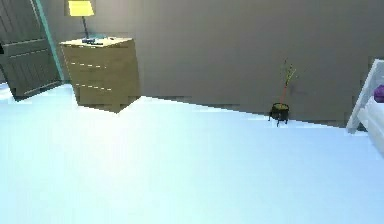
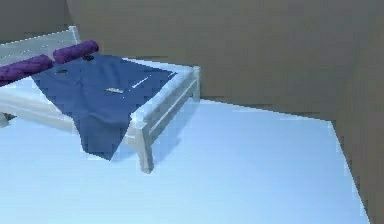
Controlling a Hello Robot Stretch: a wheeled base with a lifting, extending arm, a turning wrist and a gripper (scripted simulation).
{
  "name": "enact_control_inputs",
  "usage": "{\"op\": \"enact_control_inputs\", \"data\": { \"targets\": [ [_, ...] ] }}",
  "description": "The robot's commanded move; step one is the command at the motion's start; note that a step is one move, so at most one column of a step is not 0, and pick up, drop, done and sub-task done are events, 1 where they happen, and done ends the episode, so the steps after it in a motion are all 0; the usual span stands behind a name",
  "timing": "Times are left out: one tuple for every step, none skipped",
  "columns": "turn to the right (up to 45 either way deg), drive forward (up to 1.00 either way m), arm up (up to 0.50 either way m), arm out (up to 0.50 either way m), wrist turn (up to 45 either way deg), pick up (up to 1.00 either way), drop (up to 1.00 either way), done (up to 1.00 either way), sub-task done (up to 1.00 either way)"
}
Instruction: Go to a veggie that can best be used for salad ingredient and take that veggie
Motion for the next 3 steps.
{"op": "enact_control_inputs", "data": {
  "targets": [
    [0.0,0.45,0.00,0.00,0.0,0.00,0.00,0.00,0.00],
    [-45.0,0.00,0.00,0.00,0.0,0.00,0.00,0.00,0.00],
    [-3.0,0.00,0.00,0.00,0.0,0.00,0.00,0.00,0.00]
  ]
}}
